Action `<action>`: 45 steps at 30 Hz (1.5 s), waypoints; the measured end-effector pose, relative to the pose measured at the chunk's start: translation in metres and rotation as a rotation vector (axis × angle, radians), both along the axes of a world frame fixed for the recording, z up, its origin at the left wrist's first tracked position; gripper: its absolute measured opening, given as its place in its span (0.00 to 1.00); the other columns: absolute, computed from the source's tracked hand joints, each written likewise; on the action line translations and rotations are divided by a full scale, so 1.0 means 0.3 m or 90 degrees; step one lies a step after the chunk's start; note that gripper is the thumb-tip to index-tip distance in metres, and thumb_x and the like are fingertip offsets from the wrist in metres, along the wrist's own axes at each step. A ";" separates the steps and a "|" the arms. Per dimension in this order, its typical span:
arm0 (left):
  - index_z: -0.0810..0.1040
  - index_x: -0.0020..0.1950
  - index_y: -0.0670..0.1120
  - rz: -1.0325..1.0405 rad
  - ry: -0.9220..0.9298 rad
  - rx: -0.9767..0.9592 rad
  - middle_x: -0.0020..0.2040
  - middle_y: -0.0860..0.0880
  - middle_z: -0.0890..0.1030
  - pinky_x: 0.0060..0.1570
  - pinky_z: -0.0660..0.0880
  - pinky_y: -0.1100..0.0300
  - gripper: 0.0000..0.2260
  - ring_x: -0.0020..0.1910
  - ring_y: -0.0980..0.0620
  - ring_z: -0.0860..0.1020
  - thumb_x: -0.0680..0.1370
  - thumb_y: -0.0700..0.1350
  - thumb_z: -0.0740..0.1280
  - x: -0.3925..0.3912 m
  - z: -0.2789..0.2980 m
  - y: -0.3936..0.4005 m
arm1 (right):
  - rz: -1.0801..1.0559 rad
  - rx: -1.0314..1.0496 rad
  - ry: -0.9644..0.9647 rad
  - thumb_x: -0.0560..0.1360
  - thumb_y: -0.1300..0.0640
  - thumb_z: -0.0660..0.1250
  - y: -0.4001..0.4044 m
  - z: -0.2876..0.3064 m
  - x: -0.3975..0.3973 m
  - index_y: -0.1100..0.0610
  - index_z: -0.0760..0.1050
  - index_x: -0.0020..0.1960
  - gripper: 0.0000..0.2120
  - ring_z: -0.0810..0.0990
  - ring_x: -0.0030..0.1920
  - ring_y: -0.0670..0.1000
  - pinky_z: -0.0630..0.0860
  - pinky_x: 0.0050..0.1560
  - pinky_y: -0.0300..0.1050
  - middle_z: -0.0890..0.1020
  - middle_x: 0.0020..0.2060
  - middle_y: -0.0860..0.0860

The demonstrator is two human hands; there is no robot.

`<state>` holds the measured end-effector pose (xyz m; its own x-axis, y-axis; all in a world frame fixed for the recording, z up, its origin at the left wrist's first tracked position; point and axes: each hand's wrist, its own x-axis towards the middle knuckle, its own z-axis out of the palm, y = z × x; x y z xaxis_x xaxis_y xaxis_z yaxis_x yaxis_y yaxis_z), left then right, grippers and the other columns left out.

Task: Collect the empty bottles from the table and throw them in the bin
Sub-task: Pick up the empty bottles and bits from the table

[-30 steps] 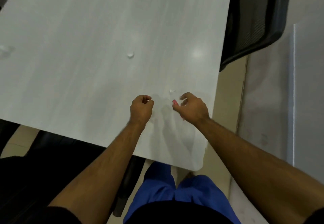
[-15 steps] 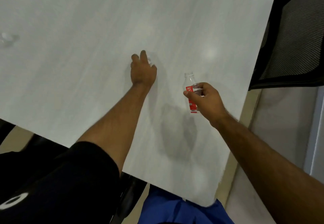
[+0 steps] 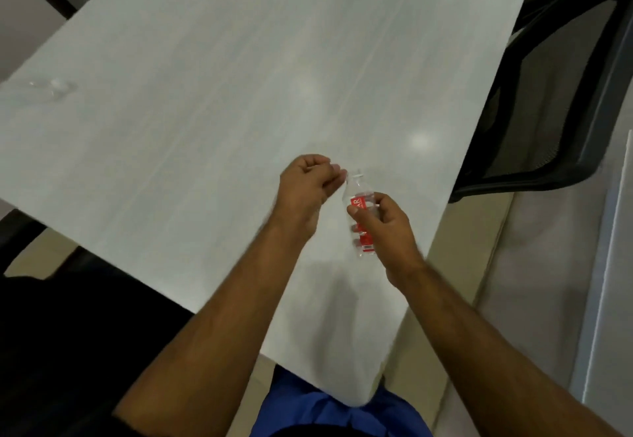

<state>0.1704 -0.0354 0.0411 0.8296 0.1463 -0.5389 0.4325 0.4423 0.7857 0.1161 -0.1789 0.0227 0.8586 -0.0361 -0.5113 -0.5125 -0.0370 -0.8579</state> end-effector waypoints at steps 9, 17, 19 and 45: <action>0.83 0.53 0.42 0.029 -0.107 0.044 0.49 0.46 0.85 0.55 0.81 0.56 0.06 0.50 0.48 0.83 0.78 0.36 0.69 -0.371 0.224 -0.155 | 0.149 -0.012 -0.108 0.75 0.46 0.73 -0.140 0.160 -0.229 0.46 0.77 0.62 0.17 0.85 0.50 0.52 0.84 0.50 0.48 0.85 0.53 0.50; 0.84 0.44 0.45 0.252 -0.089 0.153 0.44 0.47 0.85 0.55 0.81 0.53 0.04 0.47 0.49 0.83 0.74 0.36 0.74 -0.660 0.325 -0.286 | 0.201 -0.256 -0.339 0.71 0.36 0.73 -0.191 0.206 -0.481 0.42 0.74 0.65 0.25 0.82 0.46 0.44 0.79 0.46 0.35 0.80 0.48 0.37; 0.84 0.44 0.45 0.342 -0.076 0.184 0.43 0.47 0.85 0.55 0.81 0.52 0.03 0.45 0.51 0.83 0.75 0.38 0.74 -0.735 0.353 -0.295 | 0.219 -0.365 -0.464 0.70 0.34 0.72 -0.165 0.210 -0.535 0.45 0.75 0.67 0.29 0.81 0.47 0.45 0.79 0.43 0.37 0.82 0.50 0.40; 0.86 0.51 0.46 0.812 -0.088 0.379 0.45 0.48 0.87 0.56 0.81 0.54 0.06 0.50 0.51 0.85 0.74 0.40 0.74 -2.483 0.562 0.610 | 0.788 -0.144 -0.607 0.70 0.32 0.68 0.882 0.521 -1.933 0.43 0.76 0.64 0.27 0.82 0.47 0.43 0.81 0.47 0.47 0.85 0.50 0.41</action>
<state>-0.5745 0.1477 0.2096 -0.0032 0.9983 -0.0583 -0.1020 0.0577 0.9931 -0.4640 0.0857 0.1789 0.4036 0.9056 0.1305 0.6342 -0.1741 -0.7533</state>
